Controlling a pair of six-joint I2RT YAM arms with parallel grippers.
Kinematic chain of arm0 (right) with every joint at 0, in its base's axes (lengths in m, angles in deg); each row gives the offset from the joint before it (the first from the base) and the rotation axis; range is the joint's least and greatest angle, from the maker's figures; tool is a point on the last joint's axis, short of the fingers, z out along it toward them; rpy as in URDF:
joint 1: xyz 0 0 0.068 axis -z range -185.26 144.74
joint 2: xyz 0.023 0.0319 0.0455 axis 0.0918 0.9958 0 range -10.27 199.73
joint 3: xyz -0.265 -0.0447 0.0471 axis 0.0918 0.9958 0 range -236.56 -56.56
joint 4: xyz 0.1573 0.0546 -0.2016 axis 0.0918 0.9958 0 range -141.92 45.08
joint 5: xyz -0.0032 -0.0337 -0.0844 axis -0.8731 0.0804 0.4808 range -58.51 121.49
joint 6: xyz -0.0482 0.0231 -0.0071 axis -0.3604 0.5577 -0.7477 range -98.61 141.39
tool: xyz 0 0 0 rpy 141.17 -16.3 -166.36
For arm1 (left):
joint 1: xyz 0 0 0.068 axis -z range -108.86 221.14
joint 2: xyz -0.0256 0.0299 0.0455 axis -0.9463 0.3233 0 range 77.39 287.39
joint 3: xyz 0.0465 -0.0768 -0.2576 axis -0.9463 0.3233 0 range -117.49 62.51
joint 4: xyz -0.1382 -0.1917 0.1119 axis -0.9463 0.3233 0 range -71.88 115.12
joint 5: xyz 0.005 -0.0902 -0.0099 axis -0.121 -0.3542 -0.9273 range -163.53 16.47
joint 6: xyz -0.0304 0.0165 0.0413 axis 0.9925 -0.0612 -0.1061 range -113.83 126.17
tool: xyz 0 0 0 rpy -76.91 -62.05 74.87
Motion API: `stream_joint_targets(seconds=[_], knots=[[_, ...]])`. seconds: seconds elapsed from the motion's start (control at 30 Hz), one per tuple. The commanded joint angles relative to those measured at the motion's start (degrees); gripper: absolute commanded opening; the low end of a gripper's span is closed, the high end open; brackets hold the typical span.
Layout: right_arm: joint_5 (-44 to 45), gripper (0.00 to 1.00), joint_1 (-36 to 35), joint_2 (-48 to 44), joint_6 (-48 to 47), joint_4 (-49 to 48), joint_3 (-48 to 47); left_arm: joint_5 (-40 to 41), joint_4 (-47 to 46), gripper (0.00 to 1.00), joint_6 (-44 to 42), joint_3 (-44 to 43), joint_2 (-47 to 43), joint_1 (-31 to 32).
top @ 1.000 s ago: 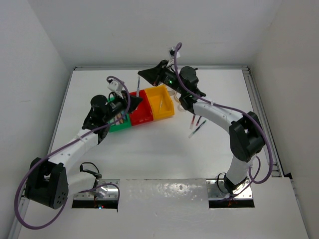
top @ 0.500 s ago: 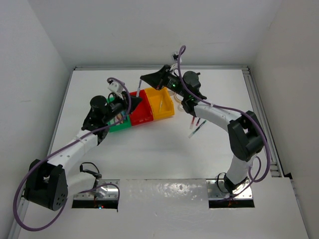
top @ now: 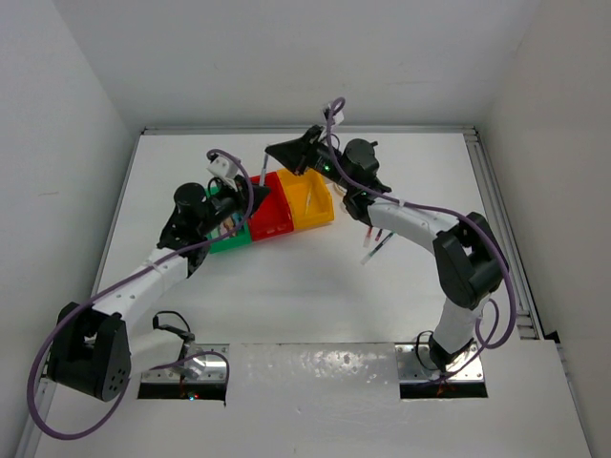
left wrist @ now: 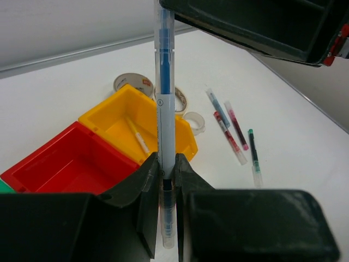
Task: Sort the stationery into containers
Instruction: Close the pen cap on the pen.
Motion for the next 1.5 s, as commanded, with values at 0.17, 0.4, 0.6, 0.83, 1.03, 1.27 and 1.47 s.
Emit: stream_joint_targets(seconds=[0.17,0.4,0.6,0.83,1.03,1.27,1.47], knots=[[-4.89,0.0,-5.68,3.15,-18.51,16.06,7.33,2.86,-16.73,0.0,-1.15,-6.31,0.91,-1.0],[-6.04,0.0,-7.18,4.82,-23.35,17.46,9.44,5.49,-20.34,0.0,-0.98,-8.51,2.49,-1.26],[-6.74,0.0,-7.53,4.91,-24.05,17.29,10.15,3.65,-20.26,0.0,-1.41,-7.99,2.23,-1.09],[-7.97,0.1,-4.82,1.57,-14.66,11.85,8.48,2.34,-14.82,0.0,-3.44,-5.8,0.21,-0.91],[-6.83,0.23,-0.16,-4.92,-16.48,14.98,6.03,1.37,-9.97,0.0,-2.82,-3.6,-1.9,-1.0],[-5.07,0.6,3.1,-9.15,-26.33,32.13,-6.72,0.14,-6.47,0.0,-4.93,-2.72,-2.17,-1.0],[-6.13,0.0,2.93,-8.89,-20.21,27.06,-12.44,-1.01,-4.26,0.0,-4.84,-2.36,-2.08,-0.73]])
